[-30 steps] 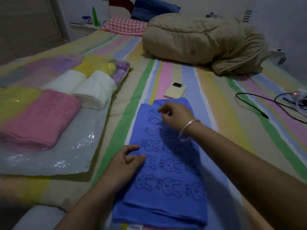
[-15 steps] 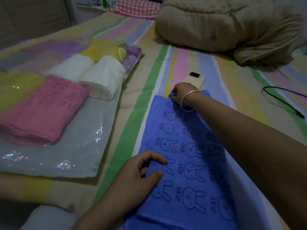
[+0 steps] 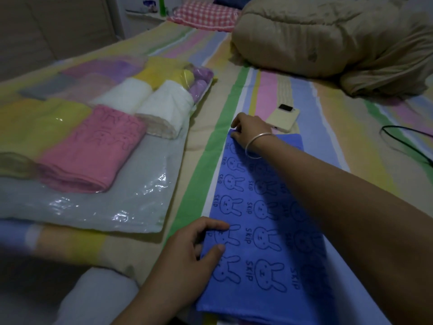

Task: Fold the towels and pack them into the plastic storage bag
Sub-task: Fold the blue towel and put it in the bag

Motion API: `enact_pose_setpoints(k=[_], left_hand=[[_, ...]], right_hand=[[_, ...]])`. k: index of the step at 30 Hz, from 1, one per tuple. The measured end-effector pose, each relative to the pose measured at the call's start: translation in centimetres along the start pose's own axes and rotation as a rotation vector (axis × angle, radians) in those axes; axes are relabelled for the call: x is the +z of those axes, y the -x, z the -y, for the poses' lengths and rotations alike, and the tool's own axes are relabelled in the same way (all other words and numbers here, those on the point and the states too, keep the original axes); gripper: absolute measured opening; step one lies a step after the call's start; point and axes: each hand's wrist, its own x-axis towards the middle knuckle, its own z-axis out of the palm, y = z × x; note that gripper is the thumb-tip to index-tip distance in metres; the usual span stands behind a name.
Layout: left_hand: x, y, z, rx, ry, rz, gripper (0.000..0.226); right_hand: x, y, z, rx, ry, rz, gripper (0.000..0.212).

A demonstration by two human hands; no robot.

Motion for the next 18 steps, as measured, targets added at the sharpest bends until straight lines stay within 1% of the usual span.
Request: enact_pose_setpoints(k=[2,4,5,6,8,9,11,12,14,17,18], left_hand=[[-0.2,0.0,0.4,0.021,-0.068,-0.022,0.027],[-0.2,0.1,0.8,0.088,-0.164,-0.055,0.027],[-0.1,0.3,0.8,0.138,-0.280,-0.095,0.026],[0.1,0.4,0.5,0.198,-0.463,-0.161,0.026],[0.7,0.3,0.0,0.323,-0.828,-0.305,0.035],[1.1,0.1,-0.1,0.392,-0.927,-0.323,0.041],[2.2,-0.6,0.7,0.533,-1.046,-0.229,0.047],[2.6,-0.9,1.4,0.548,-1.102,-0.157,0.051],[3.0,-1.3,2.7,0.498,-1.190,-0.066,0.060],[3.0,-1.5,4.0,0.490,-1.252,-0.041,0.067],[3.0,-1.5,4.0,0.494,-1.264,-0.042,0.068]], right_hand=[[0.1,0.8,-0.2,0.034,0.031,-0.031,0.042],[-0.5,2.6,-0.8,0.095,0.085,-0.050,0.054],[-0.9,3.9,-1.2,0.129,0.108,-0.038,0.059],[-1.0,5.4,-1.8,0.164,0.121,-0.006,0.063],[-0.4,8.6,-2.9,0.207,0.141,0.081,0.070],[0.2,10.2,-3.4,0.220,0.156,0.131,0.074],[1.1,12.5,-3.8,0.241,0.168,0.203,0.078],[1.0,13.4,-3.8,0.242,0.145,0.206,0.077],[0.4,15.2,-3.1,0.216,0.104,0.207,0.075],[-0.1,20.3,-1.1,0.091,0.111,0.261,0.077],[0.6,22.5,-0.8,0.021,0.137,0.221,0.080]])
